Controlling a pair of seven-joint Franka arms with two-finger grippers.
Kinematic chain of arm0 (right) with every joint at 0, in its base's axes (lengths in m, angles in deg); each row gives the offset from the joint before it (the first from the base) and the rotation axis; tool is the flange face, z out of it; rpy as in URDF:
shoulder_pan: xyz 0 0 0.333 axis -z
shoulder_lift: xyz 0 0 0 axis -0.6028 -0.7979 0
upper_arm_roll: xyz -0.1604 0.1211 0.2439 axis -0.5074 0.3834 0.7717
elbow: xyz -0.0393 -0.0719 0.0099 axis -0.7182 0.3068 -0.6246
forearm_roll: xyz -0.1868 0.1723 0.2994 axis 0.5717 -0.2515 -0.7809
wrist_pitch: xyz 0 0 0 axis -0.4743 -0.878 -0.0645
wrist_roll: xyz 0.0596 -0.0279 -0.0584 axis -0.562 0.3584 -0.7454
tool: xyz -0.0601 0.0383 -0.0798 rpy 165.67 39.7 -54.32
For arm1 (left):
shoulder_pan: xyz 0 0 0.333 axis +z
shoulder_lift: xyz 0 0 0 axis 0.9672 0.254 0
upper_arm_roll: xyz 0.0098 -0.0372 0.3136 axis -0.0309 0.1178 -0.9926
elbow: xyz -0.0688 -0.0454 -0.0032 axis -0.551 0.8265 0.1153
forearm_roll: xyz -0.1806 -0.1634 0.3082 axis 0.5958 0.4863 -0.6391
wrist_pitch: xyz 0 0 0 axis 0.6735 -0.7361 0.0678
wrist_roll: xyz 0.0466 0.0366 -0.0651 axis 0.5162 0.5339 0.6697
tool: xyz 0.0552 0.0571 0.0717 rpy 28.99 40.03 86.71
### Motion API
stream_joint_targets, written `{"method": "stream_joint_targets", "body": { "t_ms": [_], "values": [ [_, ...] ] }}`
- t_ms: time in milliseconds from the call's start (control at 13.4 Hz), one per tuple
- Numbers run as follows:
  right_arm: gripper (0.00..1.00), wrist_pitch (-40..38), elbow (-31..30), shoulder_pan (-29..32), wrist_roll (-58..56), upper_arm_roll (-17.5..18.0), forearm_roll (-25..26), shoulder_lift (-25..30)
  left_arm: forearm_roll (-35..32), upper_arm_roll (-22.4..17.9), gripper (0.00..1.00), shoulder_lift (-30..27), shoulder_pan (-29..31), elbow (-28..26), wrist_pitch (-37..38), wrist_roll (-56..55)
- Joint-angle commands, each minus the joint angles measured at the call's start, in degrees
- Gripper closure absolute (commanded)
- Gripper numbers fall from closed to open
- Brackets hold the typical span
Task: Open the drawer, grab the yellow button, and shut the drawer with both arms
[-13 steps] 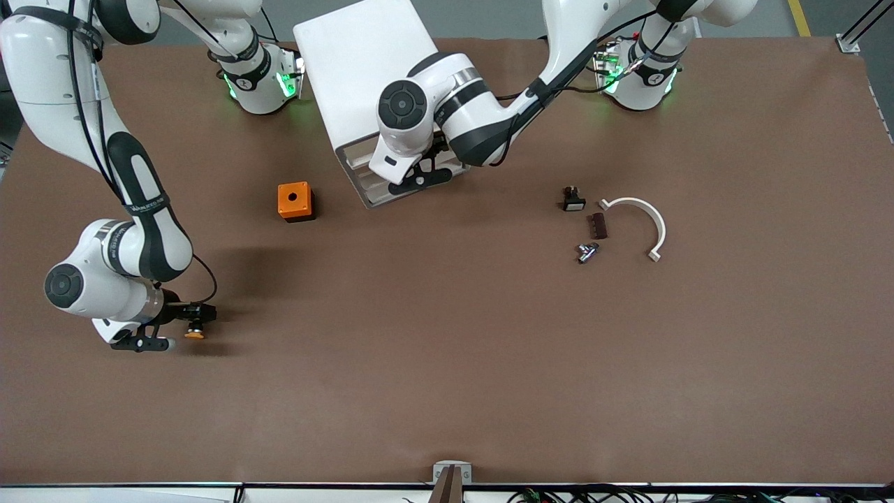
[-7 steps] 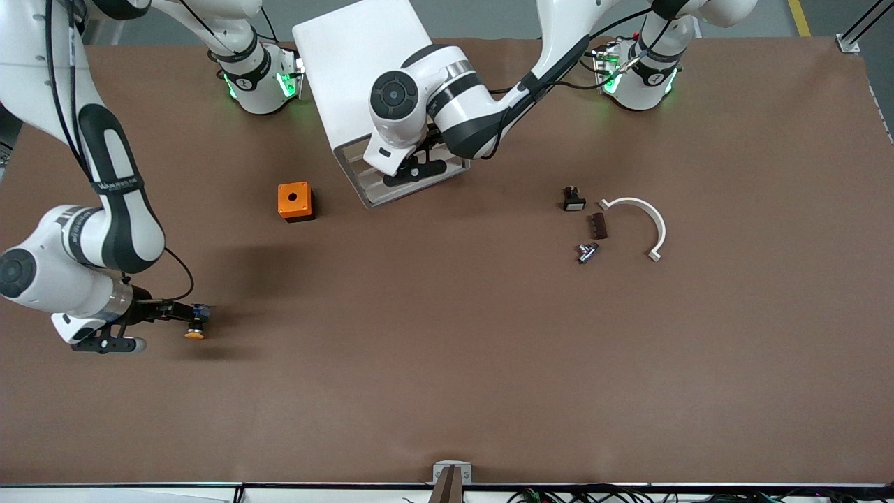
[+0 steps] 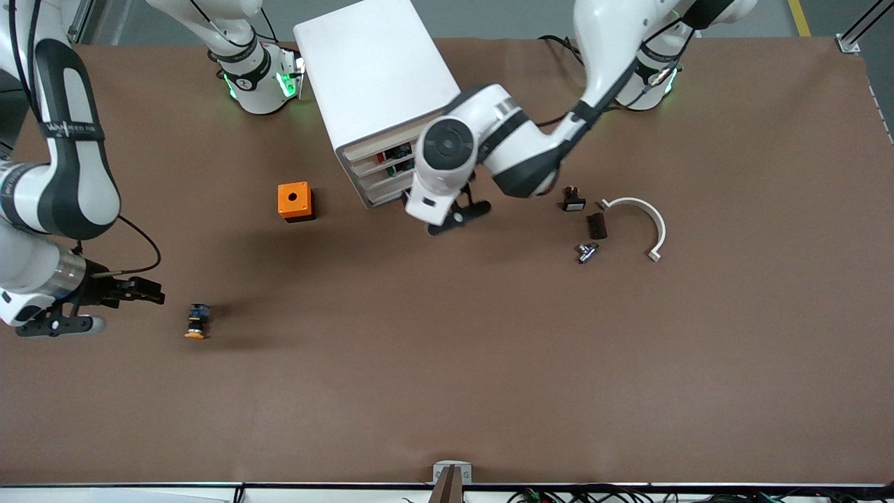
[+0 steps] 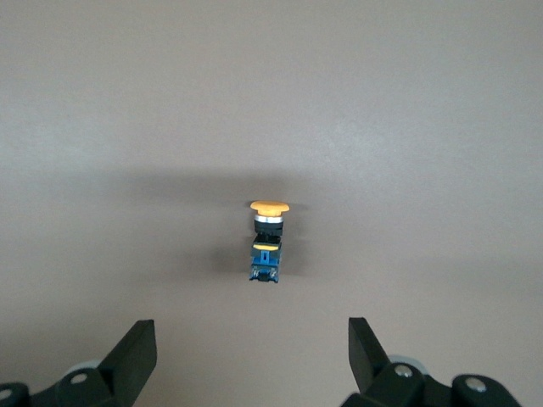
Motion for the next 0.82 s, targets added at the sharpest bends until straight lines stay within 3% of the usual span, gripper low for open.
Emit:
{"method": "stream_joint_targets", "body": {
  "t_ms": [0,224,522,745],
  "values": [
    [0.00,-5.98,-0.89,0.93,4.06,0.63,-0.14,6.52,-4.83,0.48,0.00,-4.88,4.16,-0.64,0.83,-0.29],
    [0.00,-12.48,-0.45,0.06,12.68,1.16,-0.05,12.94,-5.02,0.40,0.00,-9.01,11.27,-0.64,0.92,-0.11],
    [0.00,-18.99,0.35,-0.12,12.96,0.90,-0.05,18.66,-11.24,0.48,0.00,-12.80,18.40,-0.37,4.08,2.16],
    [0.00,-22.78,-0.09,-0.30,12.96,0.98,-0.14,21.92,-11.96,0.48,0.00,-16.31,23.41,-0.28,6.54,9.09]
  ]
}}
